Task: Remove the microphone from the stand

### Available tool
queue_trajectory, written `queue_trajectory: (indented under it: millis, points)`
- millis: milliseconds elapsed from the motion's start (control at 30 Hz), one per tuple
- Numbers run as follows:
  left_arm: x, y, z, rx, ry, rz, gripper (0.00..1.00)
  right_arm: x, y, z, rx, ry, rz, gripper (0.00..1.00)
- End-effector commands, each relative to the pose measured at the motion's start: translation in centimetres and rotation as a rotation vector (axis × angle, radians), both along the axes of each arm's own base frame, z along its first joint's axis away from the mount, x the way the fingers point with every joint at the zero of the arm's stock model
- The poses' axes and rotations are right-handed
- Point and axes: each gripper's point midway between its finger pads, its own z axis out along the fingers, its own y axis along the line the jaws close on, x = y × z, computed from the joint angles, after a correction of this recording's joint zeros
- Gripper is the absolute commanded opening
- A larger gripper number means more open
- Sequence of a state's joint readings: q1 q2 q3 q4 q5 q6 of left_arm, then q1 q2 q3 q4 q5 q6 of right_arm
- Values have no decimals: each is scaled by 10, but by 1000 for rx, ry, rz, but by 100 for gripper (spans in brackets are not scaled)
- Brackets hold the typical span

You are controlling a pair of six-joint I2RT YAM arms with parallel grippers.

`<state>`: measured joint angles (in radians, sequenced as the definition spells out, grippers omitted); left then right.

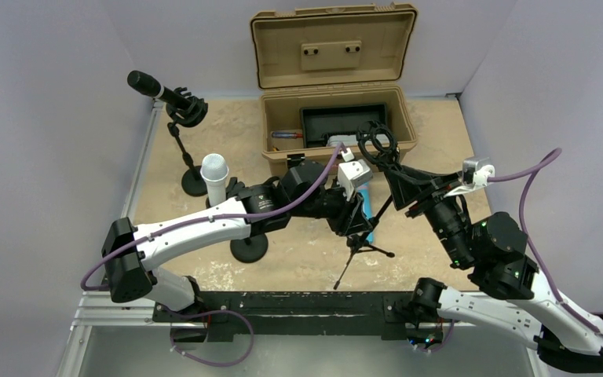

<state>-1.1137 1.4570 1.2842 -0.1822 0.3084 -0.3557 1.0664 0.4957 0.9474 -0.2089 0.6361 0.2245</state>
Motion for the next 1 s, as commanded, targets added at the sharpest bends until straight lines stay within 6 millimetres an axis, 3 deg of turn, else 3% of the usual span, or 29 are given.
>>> queue_trajectory:
  millis: [0,167,300,433,567,733,967]
  points:
    - [8,0,7,-24,-25,62,34,-7,-9,40,152,-69,14,0]
    - [12,-2,5,-17,-5,92,23,-6,-7,38,145,-64,14,0]
    - [16,2,1,10,21,142,0,-6,-7,37,147,-62,15,0]
    - [30,16,0,54,160,334,0,-4,-5,34,143,-58,6,0]
    - [32,33,17,-15,483,569,0,-3,-3,36,156,-66,7,0]
    - [27,27,61,-227,744,580,0,-1,6,36,156,-84,26,0]
    - [14,19,68,-258,1045,572,0,-2,8,39,185,-93,36,0]
